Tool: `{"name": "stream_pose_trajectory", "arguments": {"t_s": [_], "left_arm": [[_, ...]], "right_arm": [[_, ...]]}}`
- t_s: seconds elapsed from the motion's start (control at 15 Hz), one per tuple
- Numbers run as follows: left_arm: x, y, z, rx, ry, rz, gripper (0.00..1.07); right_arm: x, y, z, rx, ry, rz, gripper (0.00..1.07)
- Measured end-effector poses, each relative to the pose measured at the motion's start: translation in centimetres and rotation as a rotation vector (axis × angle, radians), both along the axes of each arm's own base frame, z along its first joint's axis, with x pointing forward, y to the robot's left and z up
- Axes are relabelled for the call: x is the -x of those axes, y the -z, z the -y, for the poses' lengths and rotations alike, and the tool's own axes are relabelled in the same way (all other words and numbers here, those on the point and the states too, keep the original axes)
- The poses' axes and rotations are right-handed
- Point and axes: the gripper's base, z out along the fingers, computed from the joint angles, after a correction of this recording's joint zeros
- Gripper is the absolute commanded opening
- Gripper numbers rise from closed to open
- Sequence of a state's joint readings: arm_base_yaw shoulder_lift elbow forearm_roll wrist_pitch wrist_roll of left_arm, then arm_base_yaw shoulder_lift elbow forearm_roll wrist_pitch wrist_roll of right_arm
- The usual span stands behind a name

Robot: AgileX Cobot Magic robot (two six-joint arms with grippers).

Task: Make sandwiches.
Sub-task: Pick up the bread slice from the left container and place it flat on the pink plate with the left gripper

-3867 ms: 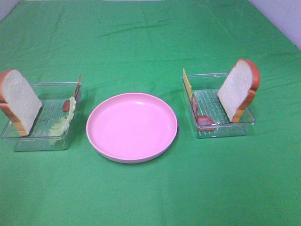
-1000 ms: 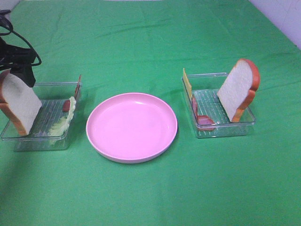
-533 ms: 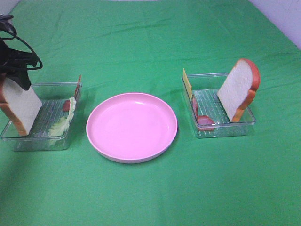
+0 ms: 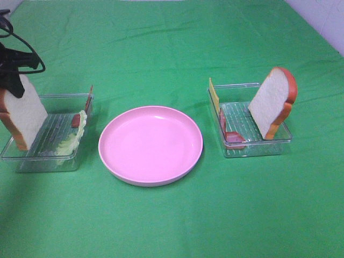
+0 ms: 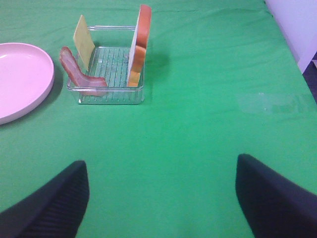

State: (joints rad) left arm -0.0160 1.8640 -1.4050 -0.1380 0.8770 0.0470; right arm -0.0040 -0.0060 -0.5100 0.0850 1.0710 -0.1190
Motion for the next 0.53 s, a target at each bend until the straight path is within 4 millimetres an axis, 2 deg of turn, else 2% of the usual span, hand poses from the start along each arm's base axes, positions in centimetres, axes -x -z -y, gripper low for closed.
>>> {"name": "stream_pose_trajectory", "arguments": {"t_s": [0.07, 0.27, 0.33, 0.53], "left_arm": [[0.2, -0.7, 0.0, 0.001, 0.0, 0.015, 0.0], [2.5, -7.1, 0.1, 0.012, 0.005, 0.15, 0.0], [4.5, -11.6, 0.4, 0.062, 0.0, 0.259, 0.0], [6.6, -15.2, 1.6, 0.231, -0.009, 0.362, 0.0]], "right_arm": [[0.0, 0.0, 0.0, 0.0, 0.0, 0.0, 0.77], [0.0, 0.0, 0.0, 0.0, 0.0, 0.0, 0.77], [0.0, 0.0, 0.0, 0.0, 0.0, 0.0, 0.77], [0.0, 0.0, 0.0, 0.0, 0.0, 0.0, 0.77]]}}
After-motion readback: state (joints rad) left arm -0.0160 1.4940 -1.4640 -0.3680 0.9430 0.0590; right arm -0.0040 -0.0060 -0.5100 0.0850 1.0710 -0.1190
